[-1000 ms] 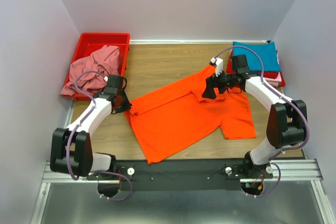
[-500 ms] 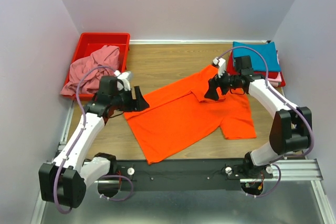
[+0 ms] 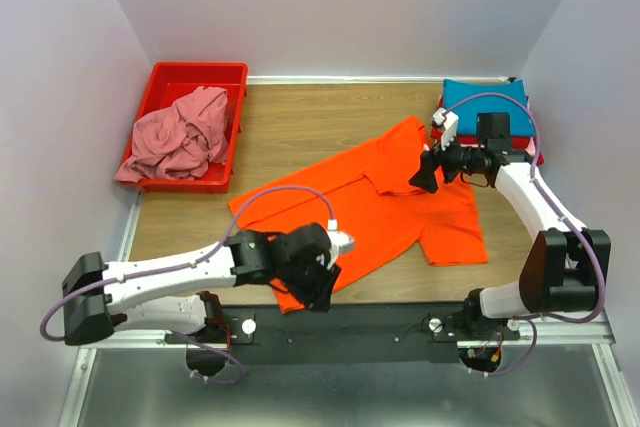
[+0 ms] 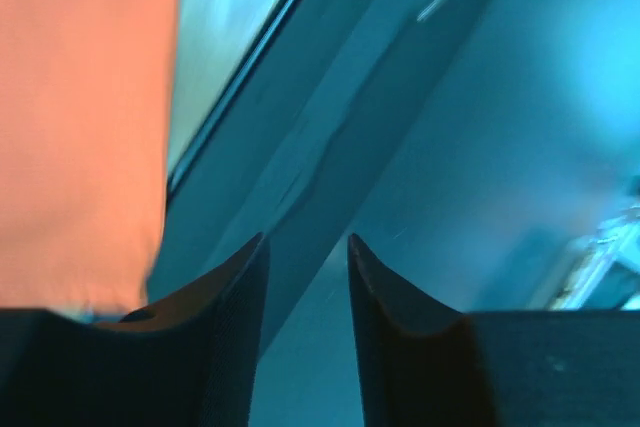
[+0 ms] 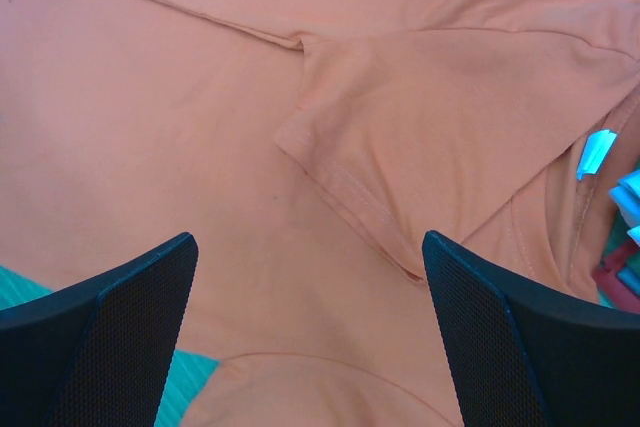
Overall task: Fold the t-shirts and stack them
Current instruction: Fold the tshirt
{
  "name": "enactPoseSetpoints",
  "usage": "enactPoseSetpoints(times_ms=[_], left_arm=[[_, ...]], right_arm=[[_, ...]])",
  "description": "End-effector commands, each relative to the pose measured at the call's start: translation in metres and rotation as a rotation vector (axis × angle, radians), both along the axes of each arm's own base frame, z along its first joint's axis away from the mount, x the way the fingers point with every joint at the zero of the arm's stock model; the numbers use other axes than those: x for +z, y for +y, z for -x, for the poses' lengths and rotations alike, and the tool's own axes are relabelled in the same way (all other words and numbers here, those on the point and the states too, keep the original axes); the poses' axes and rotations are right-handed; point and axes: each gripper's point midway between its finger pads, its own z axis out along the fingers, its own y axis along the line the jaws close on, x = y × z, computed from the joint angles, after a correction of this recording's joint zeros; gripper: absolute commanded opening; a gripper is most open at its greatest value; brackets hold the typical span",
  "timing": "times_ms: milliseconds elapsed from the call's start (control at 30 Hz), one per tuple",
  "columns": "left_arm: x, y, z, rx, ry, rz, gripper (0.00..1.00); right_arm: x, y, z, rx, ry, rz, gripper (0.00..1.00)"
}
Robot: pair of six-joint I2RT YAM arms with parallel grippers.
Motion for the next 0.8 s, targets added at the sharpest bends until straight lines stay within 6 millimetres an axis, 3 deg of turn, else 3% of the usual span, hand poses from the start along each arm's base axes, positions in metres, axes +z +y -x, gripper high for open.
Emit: enactPoseSetpoints(times_ms=[0,433,567,633,767], left_arm=[[-0.056,0.057,0.006,0.18,-0.001,-0.358,0.43],[-0.107,0.08,-0.01,0.218,-0.108,-0.651,0.4],[-0.104,0.079,-0.02,0.242,-0.152,-0.677,0.36],[-0.099,0.072,-0.02,0.244,-0.149,-0.642,0.36],[-0.1,0.077,-0.018,0.238,-0.143,-0.652,0.36]], right_arm=[[-0.007,0.003,0.008,0.03,0.038,-0.032,1.0],[-0.019,0.003,0.01,0.033,0.084,-0.039,1.0],[-0.02,0.004,0.011,0.037,0.088,-0.042,1.0],[-0.02,0.003,0.011,0.038,0.088,-0.042,1.0],[-0.02,0.004,0.011,0.041,0.091,-0.044,1.0]])
